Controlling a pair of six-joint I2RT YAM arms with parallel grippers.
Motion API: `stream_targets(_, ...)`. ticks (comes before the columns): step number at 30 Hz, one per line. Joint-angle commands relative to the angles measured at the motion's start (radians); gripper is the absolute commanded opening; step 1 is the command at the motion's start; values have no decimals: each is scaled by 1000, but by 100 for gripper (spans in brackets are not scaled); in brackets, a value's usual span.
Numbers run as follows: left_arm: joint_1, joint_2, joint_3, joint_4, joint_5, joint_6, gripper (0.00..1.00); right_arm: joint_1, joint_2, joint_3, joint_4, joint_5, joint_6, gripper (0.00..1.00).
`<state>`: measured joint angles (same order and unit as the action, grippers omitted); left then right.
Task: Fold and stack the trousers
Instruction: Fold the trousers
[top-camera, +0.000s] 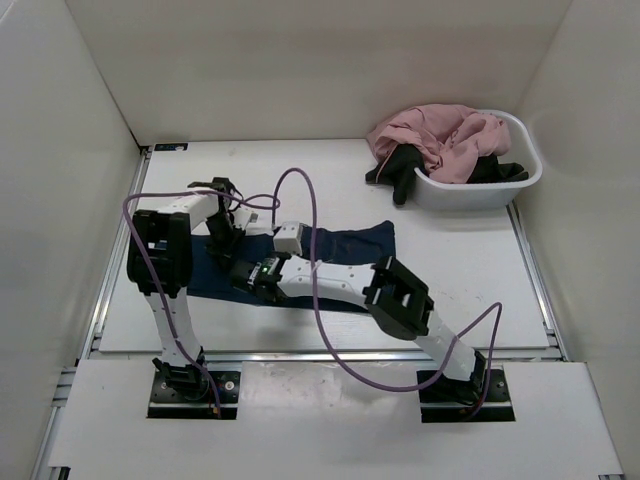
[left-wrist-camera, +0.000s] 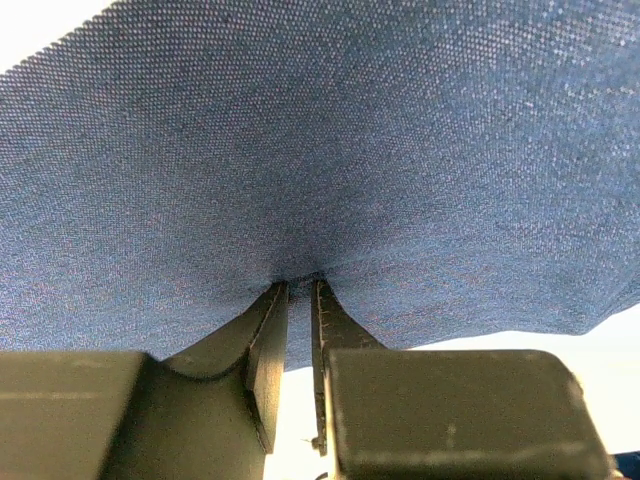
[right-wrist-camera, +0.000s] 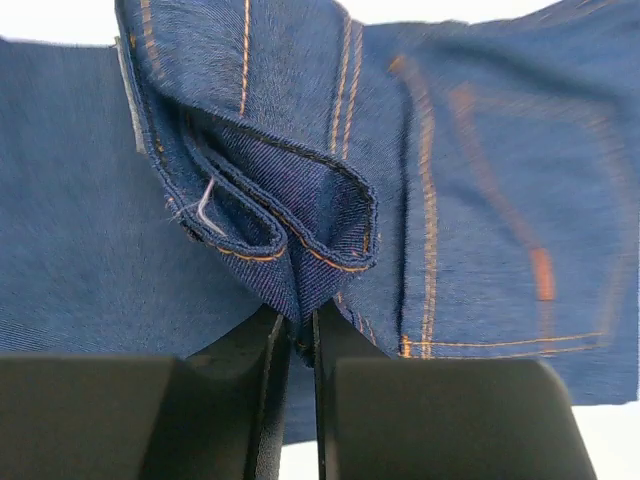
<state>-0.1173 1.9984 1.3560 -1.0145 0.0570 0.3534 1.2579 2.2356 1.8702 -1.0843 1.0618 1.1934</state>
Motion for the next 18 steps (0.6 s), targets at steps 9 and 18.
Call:
stream_targets(9, 60, 109, -14, 154, 44, -5, 30, 63, -51, -25, 343, -175, -279, 50)
stream_targets(18, 70, 17, 14, 133, 44, -5, 32, 112, -419, -158, 284, -195, -263, 90)
